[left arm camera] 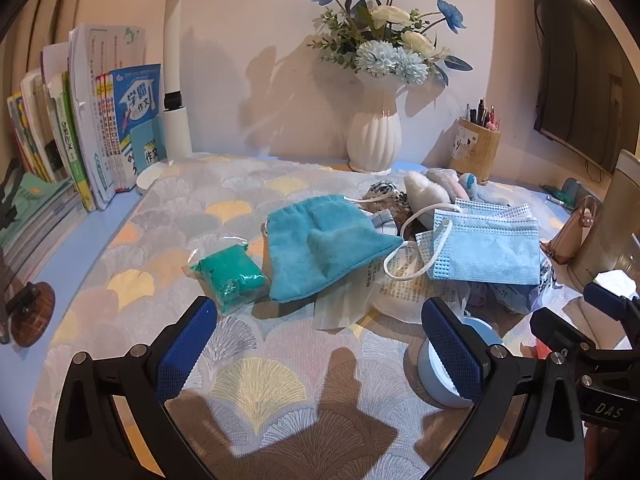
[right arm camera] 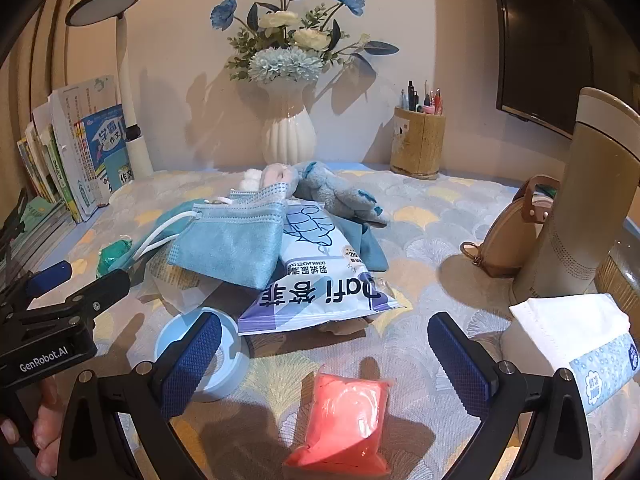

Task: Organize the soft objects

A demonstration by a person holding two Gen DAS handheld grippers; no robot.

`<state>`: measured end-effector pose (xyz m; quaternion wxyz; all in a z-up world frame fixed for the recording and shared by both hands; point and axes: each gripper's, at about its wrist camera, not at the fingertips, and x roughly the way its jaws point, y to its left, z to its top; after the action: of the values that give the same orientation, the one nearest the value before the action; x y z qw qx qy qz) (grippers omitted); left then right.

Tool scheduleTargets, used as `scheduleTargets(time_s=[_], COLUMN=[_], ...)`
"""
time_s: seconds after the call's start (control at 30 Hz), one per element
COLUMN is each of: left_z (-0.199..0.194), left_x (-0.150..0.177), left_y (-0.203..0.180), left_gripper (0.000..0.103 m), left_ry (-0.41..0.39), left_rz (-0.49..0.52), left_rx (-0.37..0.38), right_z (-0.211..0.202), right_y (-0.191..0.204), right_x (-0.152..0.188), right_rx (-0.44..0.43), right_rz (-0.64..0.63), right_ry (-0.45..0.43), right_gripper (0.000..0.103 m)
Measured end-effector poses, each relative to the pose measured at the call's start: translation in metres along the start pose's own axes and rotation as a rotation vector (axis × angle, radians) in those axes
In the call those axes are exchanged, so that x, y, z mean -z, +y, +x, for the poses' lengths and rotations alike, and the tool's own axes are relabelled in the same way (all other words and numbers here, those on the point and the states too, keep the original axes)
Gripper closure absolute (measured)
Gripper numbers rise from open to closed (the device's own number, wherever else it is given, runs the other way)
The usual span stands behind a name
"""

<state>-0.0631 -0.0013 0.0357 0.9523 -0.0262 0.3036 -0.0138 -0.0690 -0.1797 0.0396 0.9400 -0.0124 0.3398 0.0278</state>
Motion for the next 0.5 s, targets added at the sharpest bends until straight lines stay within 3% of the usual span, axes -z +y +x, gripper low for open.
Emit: scheduleTargets(time_s=[0.5], left_z=[0.0029], left_x=[0.0], left_y=[0.0051], left_gripper=[0.001], left_ry=[0.023], left_rz=[-0.035], left_rx=[0.001], right_z=[-0.0017], right_y=[-0.0001], right_x=[0.0002], right_rx=[0.0], right_rz=[0.0], right_ry=[-0.008], right_gripper=[0.0])
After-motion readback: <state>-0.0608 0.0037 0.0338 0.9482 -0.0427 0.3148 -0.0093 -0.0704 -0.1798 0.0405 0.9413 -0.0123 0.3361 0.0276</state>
